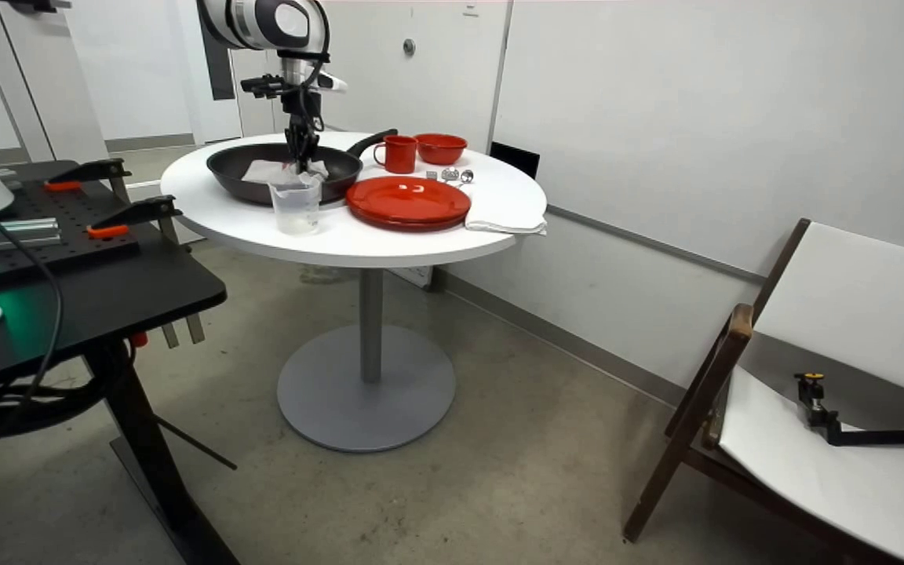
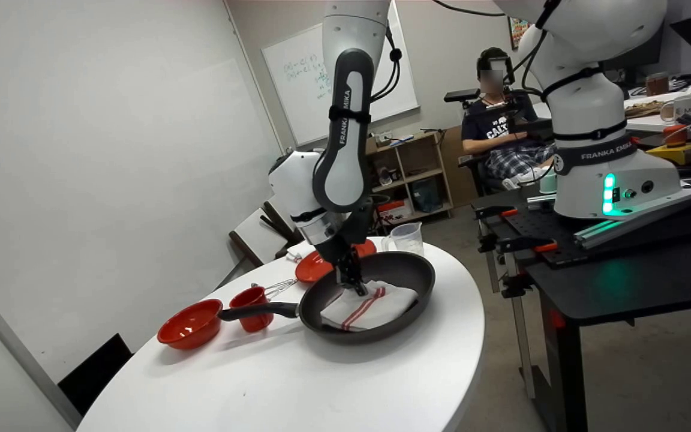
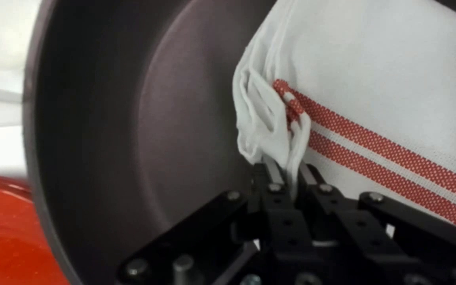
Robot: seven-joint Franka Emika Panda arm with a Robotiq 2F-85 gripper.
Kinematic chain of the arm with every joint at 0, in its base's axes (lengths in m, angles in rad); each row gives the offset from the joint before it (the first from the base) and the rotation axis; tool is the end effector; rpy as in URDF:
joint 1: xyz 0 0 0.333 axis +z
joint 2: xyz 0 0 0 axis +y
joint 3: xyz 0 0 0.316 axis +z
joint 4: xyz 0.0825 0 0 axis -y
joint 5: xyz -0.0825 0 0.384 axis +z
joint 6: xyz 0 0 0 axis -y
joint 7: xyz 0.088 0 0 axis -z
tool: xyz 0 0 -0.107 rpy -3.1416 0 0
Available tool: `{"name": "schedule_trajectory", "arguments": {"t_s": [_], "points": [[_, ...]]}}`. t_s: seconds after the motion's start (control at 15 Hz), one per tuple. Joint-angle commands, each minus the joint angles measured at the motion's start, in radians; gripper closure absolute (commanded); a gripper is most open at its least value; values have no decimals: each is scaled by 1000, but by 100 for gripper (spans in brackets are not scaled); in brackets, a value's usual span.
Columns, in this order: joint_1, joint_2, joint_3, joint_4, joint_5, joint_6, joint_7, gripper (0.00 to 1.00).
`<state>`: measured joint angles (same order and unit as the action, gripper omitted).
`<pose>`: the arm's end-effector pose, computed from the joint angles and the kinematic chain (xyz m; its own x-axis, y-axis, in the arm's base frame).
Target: Use the white and red towel to wipe the black pan
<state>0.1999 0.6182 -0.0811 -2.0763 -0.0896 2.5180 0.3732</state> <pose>0.5552 0.0651 0.1124 0.9755 -0.1736 -0.1352 -0.1539 -0.9774 0.1448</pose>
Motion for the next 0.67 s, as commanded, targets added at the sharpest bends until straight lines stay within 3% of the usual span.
{"name": "schedule_trajectory", "arguments": {"t_s": [0.0,0.33,0.6], "points": [[-43,-9,80,32,90,-72,-60,97],[-46,-3,97,62,117,-82,-57,97],[14,2,37,55,11,21,-29,97]]}}
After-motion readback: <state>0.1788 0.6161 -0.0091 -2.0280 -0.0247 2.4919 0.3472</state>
